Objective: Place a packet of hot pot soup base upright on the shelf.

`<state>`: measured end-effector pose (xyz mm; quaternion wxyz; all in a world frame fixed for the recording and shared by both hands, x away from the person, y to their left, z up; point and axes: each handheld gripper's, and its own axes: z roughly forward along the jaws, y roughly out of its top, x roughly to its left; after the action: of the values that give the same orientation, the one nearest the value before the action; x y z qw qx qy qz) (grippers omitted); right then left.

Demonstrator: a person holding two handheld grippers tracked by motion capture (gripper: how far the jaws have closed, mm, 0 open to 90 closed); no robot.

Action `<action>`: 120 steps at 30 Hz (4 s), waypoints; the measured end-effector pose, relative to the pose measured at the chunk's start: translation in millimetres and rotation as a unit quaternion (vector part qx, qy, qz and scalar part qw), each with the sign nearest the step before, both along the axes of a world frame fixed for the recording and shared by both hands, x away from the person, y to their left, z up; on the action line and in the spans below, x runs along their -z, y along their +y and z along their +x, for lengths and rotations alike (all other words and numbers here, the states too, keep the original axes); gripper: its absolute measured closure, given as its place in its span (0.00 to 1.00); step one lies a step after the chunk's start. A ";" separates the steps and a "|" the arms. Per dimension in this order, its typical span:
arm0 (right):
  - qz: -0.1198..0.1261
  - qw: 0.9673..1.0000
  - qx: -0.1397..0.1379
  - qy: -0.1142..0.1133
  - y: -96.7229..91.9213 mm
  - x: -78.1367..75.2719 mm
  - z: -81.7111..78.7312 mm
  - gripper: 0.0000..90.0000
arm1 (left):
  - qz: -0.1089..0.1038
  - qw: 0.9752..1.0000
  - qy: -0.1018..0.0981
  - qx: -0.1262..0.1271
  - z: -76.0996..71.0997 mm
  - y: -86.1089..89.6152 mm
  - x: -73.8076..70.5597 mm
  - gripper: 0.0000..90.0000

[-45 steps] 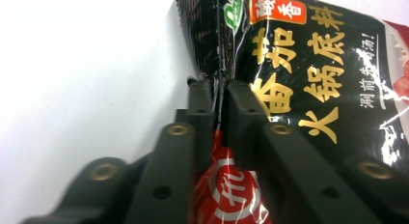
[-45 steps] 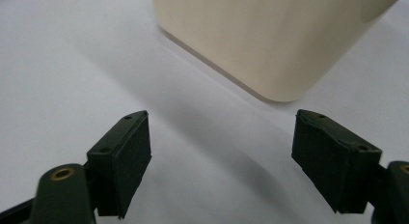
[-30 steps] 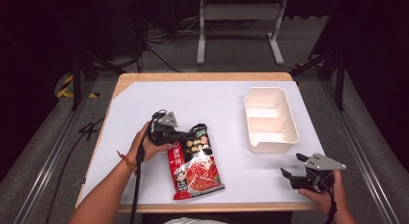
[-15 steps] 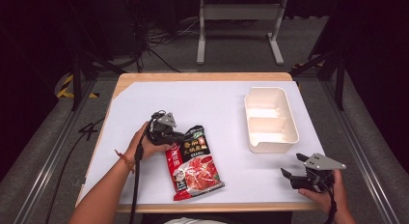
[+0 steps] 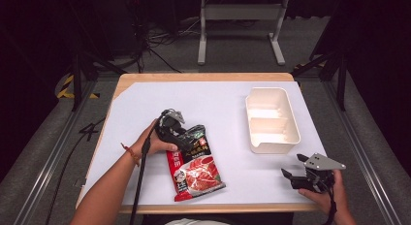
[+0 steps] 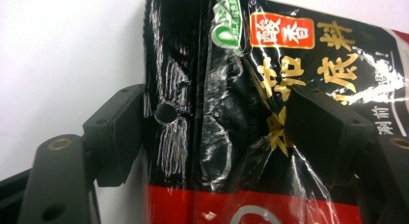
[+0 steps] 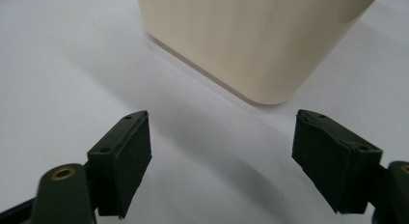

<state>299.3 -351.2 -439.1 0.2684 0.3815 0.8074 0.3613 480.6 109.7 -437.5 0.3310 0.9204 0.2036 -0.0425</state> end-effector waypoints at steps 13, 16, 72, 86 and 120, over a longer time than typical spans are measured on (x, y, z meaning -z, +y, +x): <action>0.001 1.000 -0.002 0.001 -1.7 -0.7 -0.7 0.23 | -0.011 0.999 -0.038 0.007 -10.8 4.0 -13.5 0.97; 0.000 1.000 -0.001 0.000 -2.0 -0.9 -1.1 0.23 | -0.022 0.998 -0.057 0.000 -15.2 3.5 -18.5 0.97; 0.010 1.000 0.005 -0.008 -5.0 -3.2 -2.9 0.23 | -0.226 0.957 -0.180 -0.020 -47.7 -62.6 -170.0 0.97; 0.012 1.000 0.006 -0.008 -6.0 -3.1 -2.6 0.23 | -0.240 0.955 -0.171 -0.014 -46.1 -104.2 -191.4 0.97; 0.011 1.000 0.004 -0.003 -6.2 -1.4 -2.0 0.23 | -0.274 0.950 -0.147 0.006 -20.7 -204.6 -176.6 0.97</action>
<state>297.2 -357.4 -437.7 0.2677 0.3865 0.8010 0.3707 459.9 -94.9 -260.9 0.5964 0.7916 0.1276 0.0370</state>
